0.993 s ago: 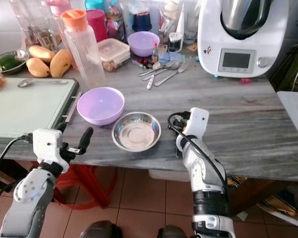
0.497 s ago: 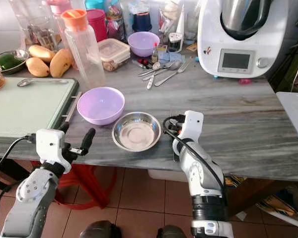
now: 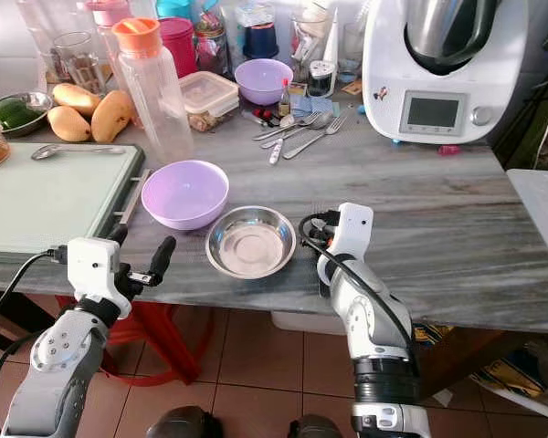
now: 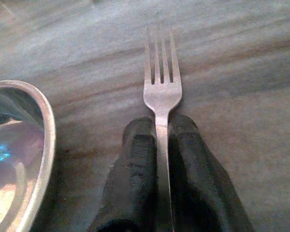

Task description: Setting the table

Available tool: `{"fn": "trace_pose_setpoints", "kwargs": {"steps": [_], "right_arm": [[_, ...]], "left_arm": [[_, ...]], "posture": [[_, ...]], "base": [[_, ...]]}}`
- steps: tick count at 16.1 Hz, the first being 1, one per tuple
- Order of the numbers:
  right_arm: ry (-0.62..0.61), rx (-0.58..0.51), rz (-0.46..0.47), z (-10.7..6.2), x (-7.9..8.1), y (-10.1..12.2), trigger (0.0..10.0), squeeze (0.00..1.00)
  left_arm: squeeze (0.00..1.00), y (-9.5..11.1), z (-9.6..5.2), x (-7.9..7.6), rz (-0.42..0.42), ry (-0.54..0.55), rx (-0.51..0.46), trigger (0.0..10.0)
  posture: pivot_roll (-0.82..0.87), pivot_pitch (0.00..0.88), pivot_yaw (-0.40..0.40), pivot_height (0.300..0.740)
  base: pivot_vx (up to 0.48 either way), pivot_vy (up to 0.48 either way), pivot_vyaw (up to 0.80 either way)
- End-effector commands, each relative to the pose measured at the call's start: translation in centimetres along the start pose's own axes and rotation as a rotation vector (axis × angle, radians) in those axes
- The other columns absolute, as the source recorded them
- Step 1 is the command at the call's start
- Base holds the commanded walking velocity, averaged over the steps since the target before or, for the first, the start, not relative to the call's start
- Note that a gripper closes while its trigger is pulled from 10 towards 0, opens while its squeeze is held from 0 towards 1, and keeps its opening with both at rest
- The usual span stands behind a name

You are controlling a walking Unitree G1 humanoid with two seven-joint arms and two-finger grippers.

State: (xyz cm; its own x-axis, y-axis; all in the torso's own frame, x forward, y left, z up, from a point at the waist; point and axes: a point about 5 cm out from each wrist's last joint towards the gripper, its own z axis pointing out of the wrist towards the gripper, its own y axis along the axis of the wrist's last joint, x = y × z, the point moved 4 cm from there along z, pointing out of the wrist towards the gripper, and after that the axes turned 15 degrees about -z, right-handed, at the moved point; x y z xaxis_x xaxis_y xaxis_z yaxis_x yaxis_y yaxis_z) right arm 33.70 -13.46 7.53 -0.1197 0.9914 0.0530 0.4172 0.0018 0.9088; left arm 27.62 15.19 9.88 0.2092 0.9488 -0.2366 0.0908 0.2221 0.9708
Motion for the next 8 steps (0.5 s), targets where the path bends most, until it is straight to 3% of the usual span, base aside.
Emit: {"fn": "trace_pose_setpoints", "kwargs": {"steps": [1,8], "right_arm": [[0.013,0.073,0.01,0.12,0.27,-1.77,10.0,1.0],[0.011,0.042,-0.028,-0.03,-0.08,-1.25,10.0,1.0]], "left_arm": [[0.0,-0.02,0.26,-0.03,0.006,0.001,0.007,10.0],[0.0,-0.11,0.42,-0.1,0.004,0.003,0.008,10.0]], "posture": [[-0.01,0.015,0.026,0.719],[-0.01,0.012,0.024,0.719]], "base": [[0.0,0.0,0.0],[0.0,0.0,0.0]]}}
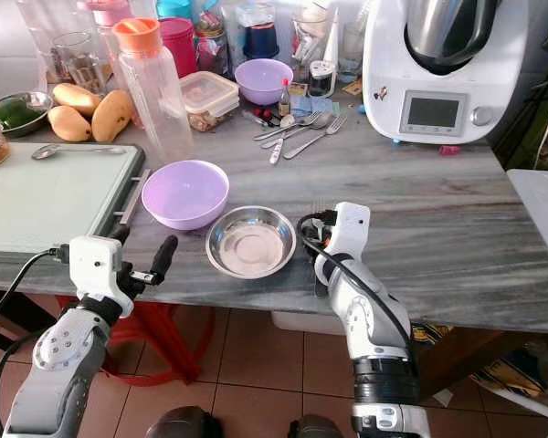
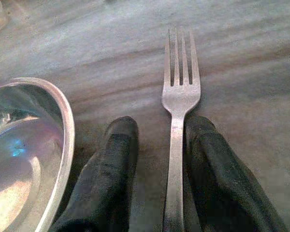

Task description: Setting the table

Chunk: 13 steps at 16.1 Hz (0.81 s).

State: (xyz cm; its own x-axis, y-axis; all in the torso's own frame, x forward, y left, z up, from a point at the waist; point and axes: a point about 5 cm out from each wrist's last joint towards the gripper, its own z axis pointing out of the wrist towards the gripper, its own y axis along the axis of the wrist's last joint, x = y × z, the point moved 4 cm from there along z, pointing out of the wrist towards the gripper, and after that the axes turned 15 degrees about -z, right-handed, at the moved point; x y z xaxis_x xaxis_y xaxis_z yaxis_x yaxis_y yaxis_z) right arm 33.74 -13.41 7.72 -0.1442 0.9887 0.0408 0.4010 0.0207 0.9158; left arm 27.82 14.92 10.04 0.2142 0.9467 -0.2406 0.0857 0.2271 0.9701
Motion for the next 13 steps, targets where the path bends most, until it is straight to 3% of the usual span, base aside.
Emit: {"fn": "trace_pose_setpoints", "kwargs": {"steps": [1,7,13], "right_arm": [[-0.011,0.043,-0.027,-0.1,-0.3,-1.1,10.0,1.0],[-0.038,-0.037,-0.075,-0.6,-0.9,0.5,10.0,1.0],[-0.088,-0.238,-0.093,-1.5,-1.2,3.5,10.0,1.0]], "left_arm": [[0.0,-0.2,0.2,0.2,0.007,0.01,0.013,10.0],[0.0,-0.2,0.5,0.1,0.004,0.007,0.008,10.0],[0.0,0.0,0.7,0.2,0.001,0.01,-0.003,10.0]], "posture": [[-0.01,0.011,0.024,0.719],[-0.02,0.005,0.027,0.719],[-0.02,0.001,0.034,0.719]], "base": [[0.0,0.0,0.0],[0.0,0.0,0.0],[0.0,0.0,0.0]]}}
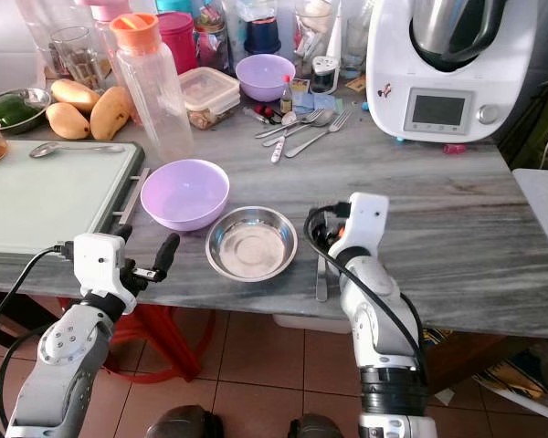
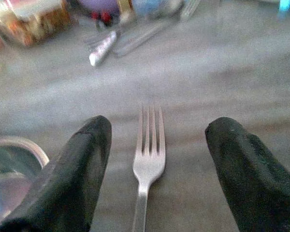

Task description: Setting the table

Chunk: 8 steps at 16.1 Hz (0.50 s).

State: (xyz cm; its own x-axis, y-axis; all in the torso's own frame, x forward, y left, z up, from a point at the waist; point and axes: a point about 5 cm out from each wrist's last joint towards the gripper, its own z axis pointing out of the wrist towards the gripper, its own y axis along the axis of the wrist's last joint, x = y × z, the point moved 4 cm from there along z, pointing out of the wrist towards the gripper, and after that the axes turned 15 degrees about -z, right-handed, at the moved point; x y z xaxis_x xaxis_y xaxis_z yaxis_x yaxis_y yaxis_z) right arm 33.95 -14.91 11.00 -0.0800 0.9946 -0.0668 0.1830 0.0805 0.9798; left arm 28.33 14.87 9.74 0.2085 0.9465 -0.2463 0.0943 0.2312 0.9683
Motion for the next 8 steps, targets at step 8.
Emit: {"fn": "trace_pose_setpoints", "kwargs": {"steps": [8], "right_arm": [[-0.135,-0.186,-0.157,-3.1,-2.2,1.4,10.0,1.0]], "left_arm": [[0.0,0.0,1.3,0.4,0.024,0.093,-0.012,10.0]], "posture": [[-0.04,0.0,0.033,0.719]], "base": [[0.0,0.0,0.0]]}}
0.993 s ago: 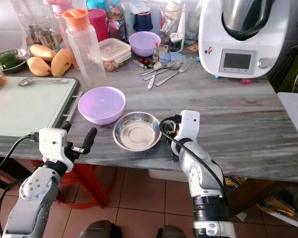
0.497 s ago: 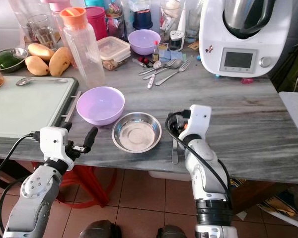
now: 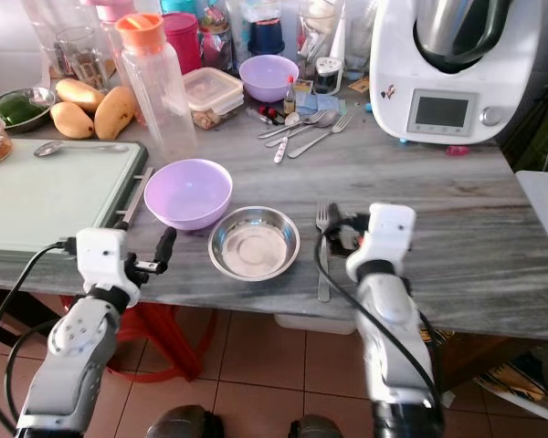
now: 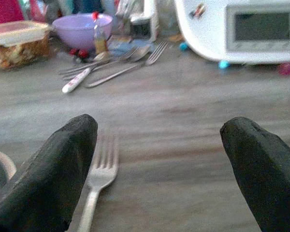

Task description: Setting the table

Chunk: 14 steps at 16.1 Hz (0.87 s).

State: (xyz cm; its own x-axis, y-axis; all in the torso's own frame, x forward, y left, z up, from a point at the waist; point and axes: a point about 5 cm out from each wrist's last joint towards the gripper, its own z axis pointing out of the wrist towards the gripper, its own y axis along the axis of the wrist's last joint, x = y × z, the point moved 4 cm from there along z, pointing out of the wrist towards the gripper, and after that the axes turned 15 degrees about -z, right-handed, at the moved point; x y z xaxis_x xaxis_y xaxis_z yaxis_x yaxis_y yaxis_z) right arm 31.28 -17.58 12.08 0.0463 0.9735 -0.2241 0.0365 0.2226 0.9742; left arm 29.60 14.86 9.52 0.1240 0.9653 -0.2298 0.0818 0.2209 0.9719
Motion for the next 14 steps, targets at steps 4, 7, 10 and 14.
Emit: {"fn": "trace_pose_setpoints", "kwargs": {"steps": [4,7,10,14], "right_arm": [[-0.017,-0.052,-0.012,-0.2,-0.2,0.9,10.0,0.0],[-0.052,-0.048,-0.029,0.0,-0.9,0.7,10.0,0.0],[-0.065,-0.04,-0.011,0.1,-1.1,0.5,10.0,0.0],[-0.068,-0.033,-0.007,0.1,-1.1,0.4,10.0,0.0]], "left_arm": [[0.0,1.0,1.4,-0.8,0.012,0.0,-0.042,10.0],[0.0,1.0,1.5,-1.0,0.02,-0.004,-0.05,10.0],[0.0,0.9,1.6,-0.8,0.024,0.004,-0.051,10.0],[0.0,1.0,1.6,-0.7,0.025,0.01,-0.055,10.0]], "posture": [[-0.04,0.0,0.024,0.719],[-0.04,0.0,0.024,0.719],[-0.04,0.0,0.024,0.719],[-0.04,0.0,0.023,0.719]], "base": [[0.0,0.0,0.0],[0.0,0.0,0.0],[-0.165,0.0,0.0],[-0.283,0.0,0.0]]}}
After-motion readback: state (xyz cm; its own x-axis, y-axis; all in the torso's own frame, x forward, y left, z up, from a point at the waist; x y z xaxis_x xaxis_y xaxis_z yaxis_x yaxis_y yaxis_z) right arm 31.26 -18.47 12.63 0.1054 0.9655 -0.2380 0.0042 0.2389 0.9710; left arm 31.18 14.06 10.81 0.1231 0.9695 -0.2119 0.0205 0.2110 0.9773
